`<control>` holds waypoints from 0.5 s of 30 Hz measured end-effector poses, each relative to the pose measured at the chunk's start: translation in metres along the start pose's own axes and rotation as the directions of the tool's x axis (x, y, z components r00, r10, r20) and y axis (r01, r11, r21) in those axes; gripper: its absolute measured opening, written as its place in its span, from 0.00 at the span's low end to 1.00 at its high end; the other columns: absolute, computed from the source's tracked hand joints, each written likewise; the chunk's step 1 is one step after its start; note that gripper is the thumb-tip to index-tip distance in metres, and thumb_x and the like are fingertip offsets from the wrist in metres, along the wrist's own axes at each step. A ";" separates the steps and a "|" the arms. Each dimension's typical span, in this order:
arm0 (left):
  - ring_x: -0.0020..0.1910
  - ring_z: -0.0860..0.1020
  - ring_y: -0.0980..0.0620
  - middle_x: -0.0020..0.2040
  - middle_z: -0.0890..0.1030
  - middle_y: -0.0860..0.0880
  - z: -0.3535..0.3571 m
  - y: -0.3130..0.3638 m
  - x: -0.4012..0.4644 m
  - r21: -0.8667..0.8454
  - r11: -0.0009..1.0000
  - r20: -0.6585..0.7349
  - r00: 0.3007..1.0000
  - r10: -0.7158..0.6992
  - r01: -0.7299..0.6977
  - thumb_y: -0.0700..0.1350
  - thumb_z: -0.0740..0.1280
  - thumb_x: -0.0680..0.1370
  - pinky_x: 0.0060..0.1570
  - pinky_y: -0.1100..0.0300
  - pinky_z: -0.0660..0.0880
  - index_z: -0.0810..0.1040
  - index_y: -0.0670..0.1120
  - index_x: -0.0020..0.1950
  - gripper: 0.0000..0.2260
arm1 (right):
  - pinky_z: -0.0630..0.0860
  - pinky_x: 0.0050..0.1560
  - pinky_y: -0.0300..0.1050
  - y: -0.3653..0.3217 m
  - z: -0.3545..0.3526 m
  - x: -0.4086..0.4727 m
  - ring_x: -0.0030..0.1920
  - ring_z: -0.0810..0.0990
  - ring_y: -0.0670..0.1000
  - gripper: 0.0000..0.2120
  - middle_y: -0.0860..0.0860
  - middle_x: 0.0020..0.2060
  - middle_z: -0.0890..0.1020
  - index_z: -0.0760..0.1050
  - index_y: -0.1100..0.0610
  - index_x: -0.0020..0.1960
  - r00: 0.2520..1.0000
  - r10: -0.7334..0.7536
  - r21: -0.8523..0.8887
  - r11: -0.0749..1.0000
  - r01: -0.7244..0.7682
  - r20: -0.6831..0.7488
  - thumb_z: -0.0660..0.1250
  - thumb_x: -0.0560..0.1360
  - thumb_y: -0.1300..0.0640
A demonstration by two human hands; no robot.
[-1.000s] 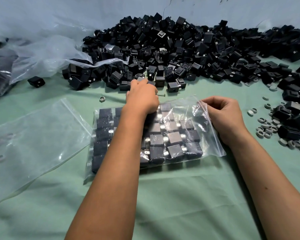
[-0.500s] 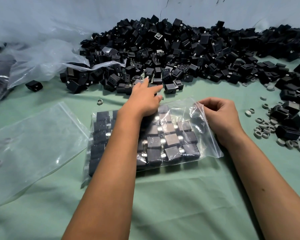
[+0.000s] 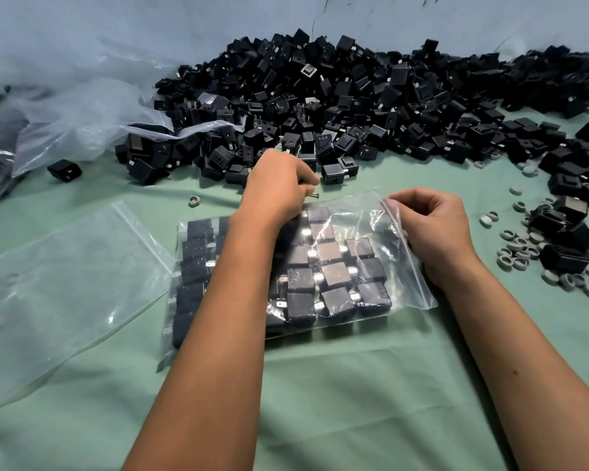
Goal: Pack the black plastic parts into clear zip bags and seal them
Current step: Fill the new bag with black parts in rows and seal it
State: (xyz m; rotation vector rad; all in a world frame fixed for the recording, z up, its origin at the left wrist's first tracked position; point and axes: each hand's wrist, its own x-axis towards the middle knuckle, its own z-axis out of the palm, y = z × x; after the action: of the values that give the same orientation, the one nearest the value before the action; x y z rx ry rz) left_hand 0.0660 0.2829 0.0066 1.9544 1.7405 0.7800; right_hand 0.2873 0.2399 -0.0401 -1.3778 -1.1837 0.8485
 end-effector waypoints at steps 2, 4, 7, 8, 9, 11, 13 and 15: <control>0.49 0.80 0.60 0.51 0.84 0.55 0.000 0.012 -0.002 -0.134 0.988 -0.005 0.997 0.075 -0.075 0.40 0.72 0.80 0.60 0.56 0.80 0.87 0.51 0.57 0.10 | 0.78 0.34 0.44 0.001 -0.002 0.002 0.33 0.80 0.48 0.04 0.53 0.38 0.87 0.85 0.53 0.43 0.998 -0.033 0.024 0.999 0.035 -0.062 0.74 0.76 0.59; 0.52 0.81 0.62 0.55 0.84 0.57 0.004 0.028 -0.005 -0.365 0.923 0.065 0.986 0.155 -0.121 0.37 0.69 0.81 0.59 0.60 0.80 0.84 0.54 0.63 0.16 | 0.73 0.30 0.40 0.002 -0.004 0.004 0.31 0.76 0.48 0.03 0.53 0.41 0.86 0.84 0.54 0.47 0.992 -0.075 0.081 0.993 0.083 -0.097 0.72 0.78 0.56; 0.54 0.82 0.52 0.54 0.83 0.49 0.017 0.047 -0.010 -0.501 0.844 0.144 0.943 0.300 -0.192 0.36 0.70 0.80 0.59 0.59 0.79 0.74 0.62 0.73 0.28 | 0.68 0.26 0.37 -0.001 -0.006 0.004 0.31 0.74 0.48 0.09 0.52 0.43 0.84 0.82 0.55 0.55 0.989 -0.144 0.203 0.968 0.146 -0.021 0.69 0.81 0.51; 0.54 0.82 0.50 0.54 0.83 0.47 0.022 0.052 -0.011 -0.491 0.841 0.146 0.930 0.337 -0.227 0.37 0.71 0.79 0.60 0.58 0.79 0.71 0.62 0.75 0.30 | 0.68 0.25 0.37 -0.003 -0.006 0.004 0.31 0.74 0.48 0.10 0.52 0.44 0.83 0.81 0.55 0.57 0.987 -0.157 0.268 0.953 0.142 0.034 0.68 0.82 0.50; 0.55 0.82 0.50 0.53 0.83 0.46 0.026 0.055 -0.011 -0.472 0.844 0.140 0.923 0.359 -0.257 0.37 0.72 0.79 0.61 0.57 0.78 0.71 0.61 0.76 0.31 | 0.67 0.24 0.37 -0.004 -0.007 0.003 0.31 0.74 0.47 0.11 0.52 0.45 0.82 0.81 0.54 0.60 0.984 -0.157 0.324 0.938 0.122 0.084 0.68 0.82 0.49; 0.56 0.82 0.53 0.54 0.84 0.47 0.031 0.056 -0.011 -0.461 0.846 0.112 0.928 0.357 -0.269 0.38 0.73 0.78 0.62 0.57 0.78 0.72 0.57 0.76 0.29 | 0.69 0.25 0.37 -0.006 -0.008 0.003 0.33 0.75 0.47 0.14 0.54 0.48 0.81 0.79 0.54 0.63 0.979 -0.130 0.385 0.921 0.061 0.155 0.71 0.80 0.50; 0.55 0.83 0.56 0.54 0.84 0.48 0.032 0.056 -0.010 -0.496 0.836 0.108 0.940 0.325 -0.232 0.39 0.72 0.79 0.60 0.61 0.79 0.74 0.53 0.74 0.24 | 0.70 0.28 0.38 -0.006 -0.010 0.003 0.36 0.76 0.48 0.17 0.56 0.48 0.80 0.78 0.54 0.63 0.975 -0.104 0.417 0.909 0.012 0.197 0.72 0.77 0.51; 0.52 0.84 0.53 0.51 0.85 0.46 0.033 0.058 -0.010 -0.543 0.821 0.098 0.957 0.271 -0.177 0.39 0.69 0.81 0.50 0.63 0.80 0.77 0.47 0.69 0.16 | 0.71 0.30 0.38 -0.006 -0.011 0.003 0.38 0.77 0.49 0.14 0.54 0.47 0.80 0.79 0.54 0.59 0.974 -0.098 0.438 0.899 0.000 0.202 0.74 0.75 0.53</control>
State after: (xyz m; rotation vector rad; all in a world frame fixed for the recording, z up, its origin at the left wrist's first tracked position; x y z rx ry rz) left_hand 0.1309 0.2670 0.0164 1.7836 1.0486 1.0120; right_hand 0.2976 0.2398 -0.0321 -0.8991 -1.1013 1.1721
